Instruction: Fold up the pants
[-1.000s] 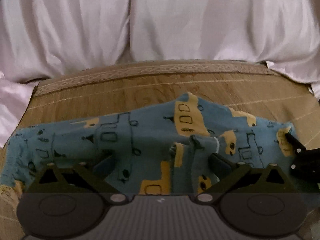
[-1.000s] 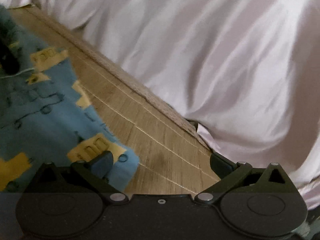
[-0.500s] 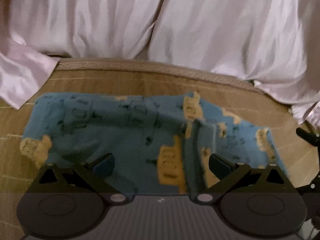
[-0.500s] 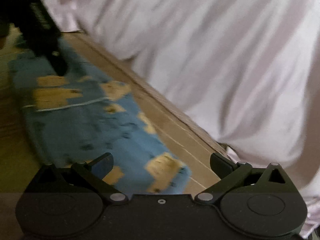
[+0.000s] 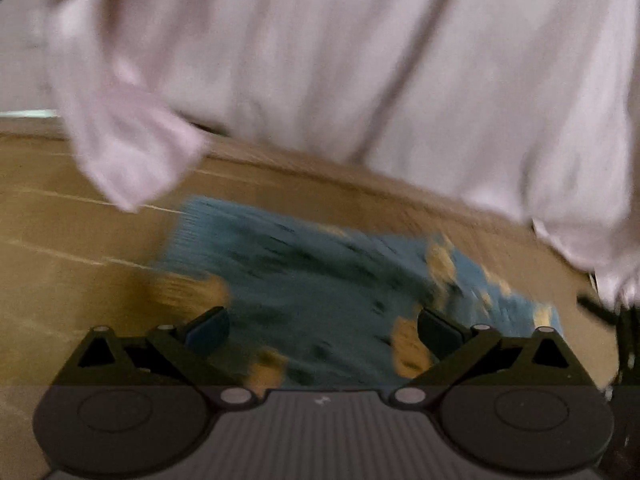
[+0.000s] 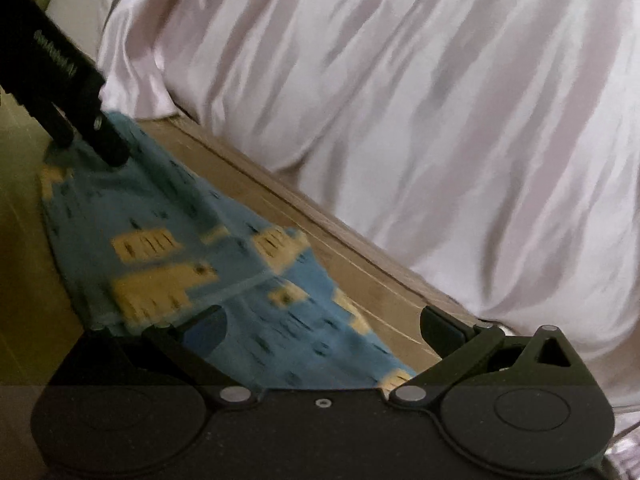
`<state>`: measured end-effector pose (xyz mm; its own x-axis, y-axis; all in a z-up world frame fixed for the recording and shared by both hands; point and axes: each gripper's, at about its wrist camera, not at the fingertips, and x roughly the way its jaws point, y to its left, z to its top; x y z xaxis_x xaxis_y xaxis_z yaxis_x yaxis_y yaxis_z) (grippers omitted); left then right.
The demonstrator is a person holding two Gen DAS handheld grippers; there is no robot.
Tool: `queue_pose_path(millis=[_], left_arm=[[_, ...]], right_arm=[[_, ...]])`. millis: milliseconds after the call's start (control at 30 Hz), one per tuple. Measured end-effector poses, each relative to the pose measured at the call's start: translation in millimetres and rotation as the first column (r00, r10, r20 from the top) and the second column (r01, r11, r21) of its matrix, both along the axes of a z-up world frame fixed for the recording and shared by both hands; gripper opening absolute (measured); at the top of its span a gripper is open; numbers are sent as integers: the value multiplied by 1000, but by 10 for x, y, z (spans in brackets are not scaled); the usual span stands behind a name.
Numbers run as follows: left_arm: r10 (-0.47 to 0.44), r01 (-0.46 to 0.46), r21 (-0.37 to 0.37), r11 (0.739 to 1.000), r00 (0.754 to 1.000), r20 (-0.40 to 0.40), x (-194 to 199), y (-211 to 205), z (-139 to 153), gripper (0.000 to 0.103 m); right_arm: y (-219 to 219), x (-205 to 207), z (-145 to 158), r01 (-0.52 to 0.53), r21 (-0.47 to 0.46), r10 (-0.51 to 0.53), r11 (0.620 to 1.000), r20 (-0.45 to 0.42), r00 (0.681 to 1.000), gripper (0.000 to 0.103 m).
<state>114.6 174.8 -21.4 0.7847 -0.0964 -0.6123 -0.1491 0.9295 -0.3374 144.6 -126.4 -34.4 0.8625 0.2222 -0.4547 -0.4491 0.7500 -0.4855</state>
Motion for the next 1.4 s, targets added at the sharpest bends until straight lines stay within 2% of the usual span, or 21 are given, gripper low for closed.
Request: queue_pose_path(millis=[100,233,367,433,500,700,833,933,1067,1167,1267,1333,1400], left_arm=[[126,-125,-34,992,992,28,-106,269,-44,103],[224,-226,-62,972,974,-32,-81,504,-153,102],[185,-189,-65,980,981,-52,-15,572,-173,90],[157,-161,-98,982,987,-43,30,589,-168,90],[157,-160,-125,979,987,-35,71,609,-166,90],[174,-177,-59,982,983,-60,194,616,-241,91],[113,-115,-67,991,993,-32,212,646,-293,83],[124,-126,-72,989,992,-34,221,650,-283,80],[134,-138,-103,985,990,-43,218,667,-286,70],[165,-170,-174,970,985,-44,169,751,-310,64],[224,-229,-312,922,973,-53,106,897,-368,60],[238,-246,-326,913,969,-67,108,932,-379,53],[238,-253,-290,923,968,-84,131,916,-364,41]], right_arm=[[167,-34,-53,-23,19,22,1000,28,999,102],[353,-52,-113,-7,-21,9,1000,122,992,102],[427,21,-188,7,-22,-4,1000,128,992,102],[442,59,-248,21,-35,-17,999,113,993,102],[480,32,-250,23,-59,-14,998,143,990,102],[540,-9,-293,30,-96,-12,995,178,984,102],[553,-26,-295,34,-102,-15,994,185,983,102],[568,-47,-314,35,-114,-11,993,205,979,102],[591,-87,-338,38,-133,-5,990,242,970,102],[596,-104,-345,38,-142,0,989,258,966,102],[591,-93,-342,38,-139,-2,990,251,968,102],[587,-81,-336,37,-133,-4,990,239,971,102],[585,-79,-330,36,-130,-5,991,231,973,102]])
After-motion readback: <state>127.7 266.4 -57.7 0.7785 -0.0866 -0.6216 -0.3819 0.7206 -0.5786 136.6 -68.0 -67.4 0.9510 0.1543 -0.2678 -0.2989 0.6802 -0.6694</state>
